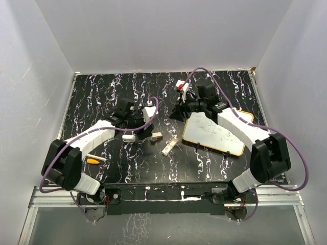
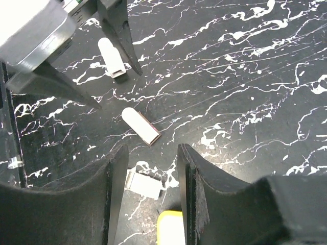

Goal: Load the staples into the stapler

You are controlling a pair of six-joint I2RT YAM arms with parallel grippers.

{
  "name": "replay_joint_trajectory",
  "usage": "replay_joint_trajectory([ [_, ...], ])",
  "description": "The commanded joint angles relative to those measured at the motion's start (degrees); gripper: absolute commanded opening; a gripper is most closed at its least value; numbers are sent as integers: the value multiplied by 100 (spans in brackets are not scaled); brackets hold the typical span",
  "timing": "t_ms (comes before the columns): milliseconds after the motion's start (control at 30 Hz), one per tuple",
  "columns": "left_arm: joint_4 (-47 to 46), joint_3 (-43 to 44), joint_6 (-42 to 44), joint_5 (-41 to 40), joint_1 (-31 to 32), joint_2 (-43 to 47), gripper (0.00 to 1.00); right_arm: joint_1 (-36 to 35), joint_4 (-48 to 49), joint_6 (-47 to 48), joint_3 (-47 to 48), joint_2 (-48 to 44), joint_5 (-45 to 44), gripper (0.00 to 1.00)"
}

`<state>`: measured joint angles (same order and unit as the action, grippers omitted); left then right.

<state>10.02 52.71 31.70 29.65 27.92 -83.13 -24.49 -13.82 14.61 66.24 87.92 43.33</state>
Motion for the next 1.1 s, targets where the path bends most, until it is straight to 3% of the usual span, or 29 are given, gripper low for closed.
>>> replay_joint_trajectory([
  [0,-314,-40,-425,209,-22,-103,65,111,420,-65,-377,-385,15,46],
  [233,-633,-16,-872,-69,-21,-497,59,118,626,-29,-677,-505,76,47],
  [800,-330,-156,-473,-348,29,-1177,53,164,671,4,-835,-623,51,47],
  [933,-274,-195,-412,-203,22,-974,53,188,688,15,-912,-668,29,47],
  [1067,-8,-81,-311,-9,29,-684,60,220,731,24,-986,-744,18,48],
])
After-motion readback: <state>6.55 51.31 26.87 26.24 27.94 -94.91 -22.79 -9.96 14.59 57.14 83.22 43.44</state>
